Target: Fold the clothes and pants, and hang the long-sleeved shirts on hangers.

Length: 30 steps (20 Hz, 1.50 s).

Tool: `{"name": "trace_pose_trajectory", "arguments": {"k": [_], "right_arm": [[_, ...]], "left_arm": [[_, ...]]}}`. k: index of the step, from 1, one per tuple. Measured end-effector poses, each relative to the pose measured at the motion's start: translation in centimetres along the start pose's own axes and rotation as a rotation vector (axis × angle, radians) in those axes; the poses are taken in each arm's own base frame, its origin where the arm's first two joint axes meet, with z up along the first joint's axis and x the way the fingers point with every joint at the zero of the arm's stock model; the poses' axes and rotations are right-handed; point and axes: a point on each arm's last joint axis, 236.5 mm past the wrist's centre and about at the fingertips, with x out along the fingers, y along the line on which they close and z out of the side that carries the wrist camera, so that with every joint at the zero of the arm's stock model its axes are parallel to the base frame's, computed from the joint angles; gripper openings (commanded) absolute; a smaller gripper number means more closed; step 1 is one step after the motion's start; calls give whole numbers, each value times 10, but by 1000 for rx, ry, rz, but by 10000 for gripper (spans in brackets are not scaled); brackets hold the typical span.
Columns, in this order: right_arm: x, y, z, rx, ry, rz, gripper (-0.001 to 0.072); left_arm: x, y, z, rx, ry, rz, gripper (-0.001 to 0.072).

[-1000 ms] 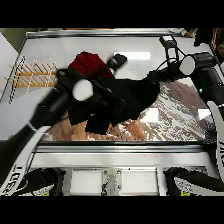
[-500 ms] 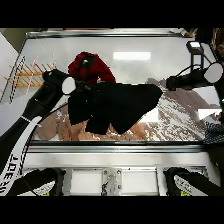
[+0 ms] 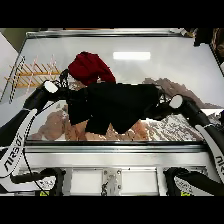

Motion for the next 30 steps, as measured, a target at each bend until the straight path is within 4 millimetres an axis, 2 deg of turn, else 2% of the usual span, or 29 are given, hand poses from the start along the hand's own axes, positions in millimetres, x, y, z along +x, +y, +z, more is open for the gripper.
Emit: {"name": "trace_pose_trajectory", "arguments": {"k": [2,3,4,5,6,7,8,11,13,14,16,17,18,20,22,24,25,27,28,30], "right_arm": [[24,12,-12,9,33,27,695],[35,18,-16,13,44,39,651],[46,26,-21,14,53,52,555],[53,31,-23,18,59,62,455],[60,37,-26,19,63,70,320],[65,41,-28,20,64,76,139],[68,45,-28,20,61,81,14],[65,52,-18,-14,30,81,16],[44,59,5,-82,-29,70,16],[23,63,23,-131,-75,58,16],[-37,75,63,-229,-195,28,16],[-75,84,82,-271,-270,16,16],[-123,96,100,-312,-364,9,15],[-219,122,117,-381,-557,4,15],[-314,149,110,-443,-755,14,15],[-391,169,85,-483,-917,33,15],[-420,174,68,-491,-978,42,15],[-455,178,38,-490,-1044,59,15],[-463,178,23,-484,-1048,67,15],[-461,171,2,-452,-997,64,15]], "left_arm": [[8,0,9,-22,-7,-24,594],[11,-1,13,-28,-12,-35,554],[12,-2,17,-31,-18,-43,340],[13,-4,21,-33,-25,-49,93],[14,-4,24,-33,-29,-53,18],[14,-5,26,-32,-33,-57,18],[14,-6,28,-35,-35,-61,18],[9,-10,32,-28,-47,-68,18],[-13,-24,44,-6,-96,-91,17],[-32,-35,54,17,-138,-108,18],[-92,-74,79,96,-256,-162,18],[-127,-98,87,148,-319,-193,18],[-166,-125,91,205,-384,-228,17],[-253,-183,83,340,-519,-300,18],[-335,-234,53,474,-645,-370,17],[-403,-274,10,592,-749,-440,17],[-429,-287,-12,639,-786,-471,17],[-468,-303,-56,710,-836,-530,17],[-480,-305,-75,719,-840,-558,17],[-484,-300,-99,693,-817,-582,17]]}}
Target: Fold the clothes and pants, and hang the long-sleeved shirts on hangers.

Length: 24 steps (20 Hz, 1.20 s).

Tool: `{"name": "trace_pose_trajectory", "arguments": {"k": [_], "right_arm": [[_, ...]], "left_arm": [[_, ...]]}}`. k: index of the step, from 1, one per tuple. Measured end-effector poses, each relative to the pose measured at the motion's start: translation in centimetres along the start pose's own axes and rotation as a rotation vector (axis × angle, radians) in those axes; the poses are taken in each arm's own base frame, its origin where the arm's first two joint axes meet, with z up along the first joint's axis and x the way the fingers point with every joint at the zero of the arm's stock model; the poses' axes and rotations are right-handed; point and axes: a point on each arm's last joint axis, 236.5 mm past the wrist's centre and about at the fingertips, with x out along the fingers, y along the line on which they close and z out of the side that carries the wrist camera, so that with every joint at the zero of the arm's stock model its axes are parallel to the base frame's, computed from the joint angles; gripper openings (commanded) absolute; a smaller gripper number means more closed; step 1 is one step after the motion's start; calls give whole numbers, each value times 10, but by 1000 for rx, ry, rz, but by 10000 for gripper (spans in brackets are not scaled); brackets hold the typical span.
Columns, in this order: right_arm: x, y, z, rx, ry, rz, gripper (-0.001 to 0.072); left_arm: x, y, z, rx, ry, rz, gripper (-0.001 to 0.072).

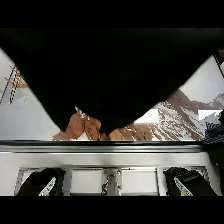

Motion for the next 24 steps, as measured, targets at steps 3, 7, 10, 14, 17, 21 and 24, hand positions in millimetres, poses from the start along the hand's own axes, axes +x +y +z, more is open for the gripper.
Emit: {"name": "trace_pose_trajectory", "arguments": {"k": [3,7,10,14,17,21,24], "right_arm": [[2,-5,-52,69,209,-20,16],[38,-25,-144,166,556,-70,16],[84,-47,-198,200,721,-110,15],[164,-102,-225,202,708,-219,18],[212,-153,-223,235,600,-303,416],[228,-214,-205,298,456,-399,494],[213,-233,-193,276,413,-431,494]], "left_arm": [[-5,22,-45,-121,103,80,17],[14,93,-157,-327,387,255,18],[36,148,-244,-448,608,353,17],[83,218,-313,-509,745,430,18],[128,262,-335,-500,798,442,631],[173,306,-330,-462,800,435,615],[176,313,-332,-395,838,430,615]]}}
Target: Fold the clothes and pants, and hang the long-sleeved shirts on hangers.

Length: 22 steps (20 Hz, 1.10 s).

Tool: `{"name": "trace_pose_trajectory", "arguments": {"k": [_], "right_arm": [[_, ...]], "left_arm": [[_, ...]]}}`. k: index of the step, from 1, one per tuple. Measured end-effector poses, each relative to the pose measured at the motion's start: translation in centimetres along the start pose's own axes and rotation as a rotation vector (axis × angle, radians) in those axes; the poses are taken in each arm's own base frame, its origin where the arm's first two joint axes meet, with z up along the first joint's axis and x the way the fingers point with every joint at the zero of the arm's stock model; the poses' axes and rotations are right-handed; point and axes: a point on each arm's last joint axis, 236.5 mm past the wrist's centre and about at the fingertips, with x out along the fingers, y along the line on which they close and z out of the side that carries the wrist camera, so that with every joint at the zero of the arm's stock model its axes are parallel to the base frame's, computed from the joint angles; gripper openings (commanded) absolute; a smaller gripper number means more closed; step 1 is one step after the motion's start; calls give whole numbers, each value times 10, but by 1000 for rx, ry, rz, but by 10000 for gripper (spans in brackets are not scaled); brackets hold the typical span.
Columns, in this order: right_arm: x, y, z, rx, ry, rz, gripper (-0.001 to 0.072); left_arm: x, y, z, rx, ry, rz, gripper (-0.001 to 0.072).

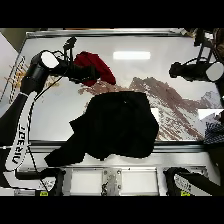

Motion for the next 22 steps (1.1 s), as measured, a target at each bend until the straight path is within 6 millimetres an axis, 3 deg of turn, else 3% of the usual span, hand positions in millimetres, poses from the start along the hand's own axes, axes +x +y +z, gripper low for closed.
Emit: {"name": "trace_pose_trajectory", "arguments": {"k": [2,5,9,12,14,22], "right_arm": [[-10,-6,-4,-25,-2,-6,494],[-18,-8,-18,-35,12,-2,494],[-15,-9,-42,-28,58,8,494],[-9,-11,-59,-22,95,9,494],[-5,-12,-68,-20,114,10,494],[5,-17,-95,-17,176,5,494]], "left_arm": [[11,3,-19,63,51,53,615],[41,4,-65,189,157,147,615],[91,6,-111,337,259,271,615],[121,9,-132,423,338,343,615],[136,16,-133,456,365,399,615],[170,33,-95,412,334,493,613]]}}
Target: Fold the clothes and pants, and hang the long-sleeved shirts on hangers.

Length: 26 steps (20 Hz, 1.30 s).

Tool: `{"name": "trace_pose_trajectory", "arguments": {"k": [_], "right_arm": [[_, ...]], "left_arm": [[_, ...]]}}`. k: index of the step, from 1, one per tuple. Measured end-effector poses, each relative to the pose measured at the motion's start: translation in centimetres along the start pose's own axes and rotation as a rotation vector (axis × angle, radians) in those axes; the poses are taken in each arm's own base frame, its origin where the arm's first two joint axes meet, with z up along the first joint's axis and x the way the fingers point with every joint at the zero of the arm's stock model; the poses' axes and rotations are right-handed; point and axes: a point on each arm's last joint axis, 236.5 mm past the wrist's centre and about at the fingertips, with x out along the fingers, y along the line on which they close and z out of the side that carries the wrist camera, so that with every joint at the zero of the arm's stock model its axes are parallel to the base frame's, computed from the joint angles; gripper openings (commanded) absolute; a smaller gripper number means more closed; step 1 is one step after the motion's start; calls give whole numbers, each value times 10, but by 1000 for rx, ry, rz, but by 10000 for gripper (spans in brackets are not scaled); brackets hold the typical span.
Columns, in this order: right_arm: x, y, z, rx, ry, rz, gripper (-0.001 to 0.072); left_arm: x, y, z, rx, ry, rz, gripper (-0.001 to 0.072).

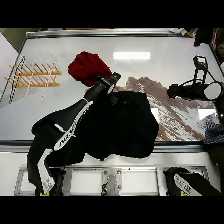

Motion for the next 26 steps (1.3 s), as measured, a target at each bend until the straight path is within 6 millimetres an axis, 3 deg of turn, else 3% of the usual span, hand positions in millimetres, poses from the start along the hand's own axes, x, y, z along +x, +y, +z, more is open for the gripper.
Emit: {"name": "trace_pose_trajectory", "arguments": {"k": [3,4,5,6,7,8,9,13,15,18,22,23,25,26], "right_arm": [[4,-1,-7,3,16,-2,494],[5,-2,-8,3,19,-2,494],[6,-2,-9,4,23,-2,494],[6,-2,-10,4,24,-3,494],[7,-2,-10,4,25,-3,494],[7,-2,-11,5,27,-3,494],[7,-2,-12,5,28,-3,494],[8,2,-13,-3,33,17,502],[11,15,-17,-22,49,70,690],[24,46,-33,-61,117,175,698],[67,87,-75,-121,272,262,693],[80,97,-87,-139,312,277,555],[98,112,-111,-166,379,296,44],[104,116,-118,-179,399,299,17]], "left_arm": [[5,16,-2,-24,30,44,613],[7,21,-6,-30,45,56,556],[9,26,-11,-38,62,66,349],[11,29,-17,-41,82,76,291],[13,32,-22,-46,95,84,291],[13,35,-26,-47,104,88,186],[12,36,-29,-46,109,90,13],[-11,40,-21,-58,51,87,18],[-39,44,-11,-69,-9,80,18],[-87,48,1,-84,-99,69,18],[-131,45,4,-110,-165,22,18],[-138,42,3,-119,-171,0,18],[-147,38,-1,-121,-168,-28,18],[-152,37,-4,-117,-162,-38,18]]}}
